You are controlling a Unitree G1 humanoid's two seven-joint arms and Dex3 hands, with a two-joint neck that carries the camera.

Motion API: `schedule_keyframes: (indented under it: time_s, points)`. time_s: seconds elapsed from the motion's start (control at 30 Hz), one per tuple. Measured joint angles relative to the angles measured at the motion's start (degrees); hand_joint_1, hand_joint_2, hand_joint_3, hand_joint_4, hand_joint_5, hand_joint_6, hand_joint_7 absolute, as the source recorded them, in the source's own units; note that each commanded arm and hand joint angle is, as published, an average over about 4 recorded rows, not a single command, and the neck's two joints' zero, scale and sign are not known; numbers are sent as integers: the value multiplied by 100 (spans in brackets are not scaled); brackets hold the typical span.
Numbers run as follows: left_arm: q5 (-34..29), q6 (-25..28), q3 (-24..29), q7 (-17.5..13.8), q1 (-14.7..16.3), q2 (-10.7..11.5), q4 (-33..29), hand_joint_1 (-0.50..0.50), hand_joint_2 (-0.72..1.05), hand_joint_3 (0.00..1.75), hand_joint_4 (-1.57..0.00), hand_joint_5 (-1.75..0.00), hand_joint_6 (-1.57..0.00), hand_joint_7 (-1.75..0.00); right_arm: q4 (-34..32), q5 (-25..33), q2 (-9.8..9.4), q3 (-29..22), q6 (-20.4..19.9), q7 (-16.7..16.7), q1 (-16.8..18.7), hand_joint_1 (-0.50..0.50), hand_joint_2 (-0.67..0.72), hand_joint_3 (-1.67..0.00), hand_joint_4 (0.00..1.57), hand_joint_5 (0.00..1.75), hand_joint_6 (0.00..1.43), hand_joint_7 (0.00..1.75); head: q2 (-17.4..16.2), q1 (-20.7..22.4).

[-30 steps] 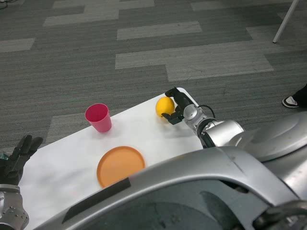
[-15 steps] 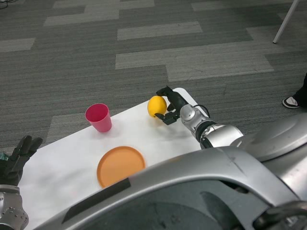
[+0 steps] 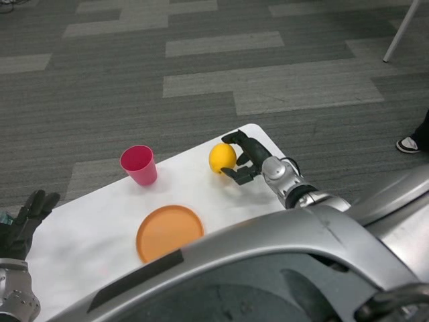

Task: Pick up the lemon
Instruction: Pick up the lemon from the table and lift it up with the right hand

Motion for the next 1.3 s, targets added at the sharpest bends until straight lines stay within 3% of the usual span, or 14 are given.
schedule_keyframes:
  time_s: [0.3, 0.67, 1.1, 1.3]
  points:
    - [-6, 0, -2, 1, -3, 1, 13, 50, 52, 9, -7, 0, 0, 0, -796, 720, -56, 867, -77, 165, 388, -33, -60, -127, 26, 175, 54, 84, -20, 391]
    - [-4, 0, -7, 1, -5, 4, 16, 50, 52, 9, -7, 0, 0, 0, -1274, 1029, -142, 1498, -178, 166, 413, -33, -60, -127, 29, 175, 56, 84, -145, 1680]
    - [-4, 0, -9, 1, -15, 13, 16, 50, 52, 9, -7, 0, 0, 0, -1795, 1131, -153, 1646, -239, 163, 496, -33, -60, -127, 26, 175, 54, 84, -126, 2687]
    - [-4, 0, -10, 1, -24, 16, 16, 50, 52, 9, -7, 0, 0, 0, -2045, 1238, -159, 1643, -323, 149, 527, -33, -60, -127, 26, 175, 51, 84, -66, 2945]
